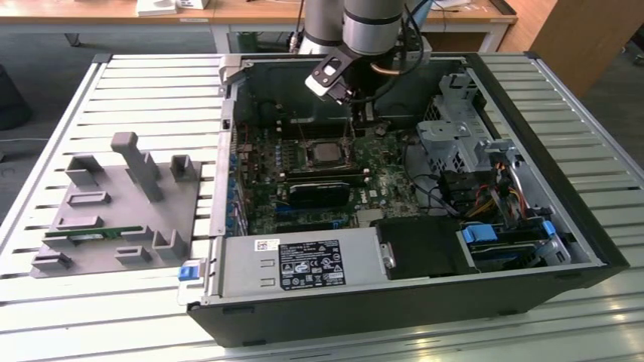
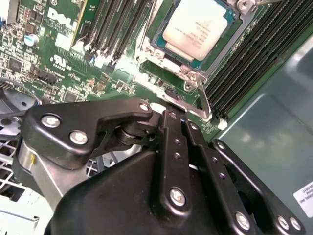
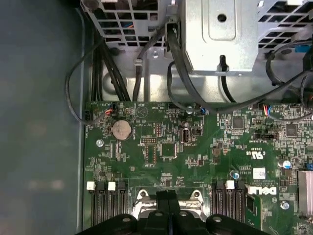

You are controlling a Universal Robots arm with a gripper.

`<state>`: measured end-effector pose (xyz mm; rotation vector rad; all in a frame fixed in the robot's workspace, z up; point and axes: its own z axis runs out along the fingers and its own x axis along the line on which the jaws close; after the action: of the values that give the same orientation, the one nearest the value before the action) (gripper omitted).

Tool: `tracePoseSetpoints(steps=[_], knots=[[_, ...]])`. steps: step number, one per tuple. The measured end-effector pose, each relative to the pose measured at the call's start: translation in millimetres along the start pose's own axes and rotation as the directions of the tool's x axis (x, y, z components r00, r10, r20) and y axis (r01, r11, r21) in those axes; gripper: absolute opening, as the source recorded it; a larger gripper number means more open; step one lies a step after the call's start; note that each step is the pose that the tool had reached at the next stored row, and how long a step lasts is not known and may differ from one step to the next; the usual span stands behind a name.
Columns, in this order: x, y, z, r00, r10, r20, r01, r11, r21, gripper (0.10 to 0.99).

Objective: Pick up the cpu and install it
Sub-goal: 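Close the cpu cover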

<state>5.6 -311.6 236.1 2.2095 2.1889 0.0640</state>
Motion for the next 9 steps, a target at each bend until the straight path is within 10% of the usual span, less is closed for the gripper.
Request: tracePoseSetpoints(steps=[9], knots=[[-0.1, -6.3, 5.9, 1.0, 0.0, 0.0, 0.0, 1.0, 0.0, 0.106]])
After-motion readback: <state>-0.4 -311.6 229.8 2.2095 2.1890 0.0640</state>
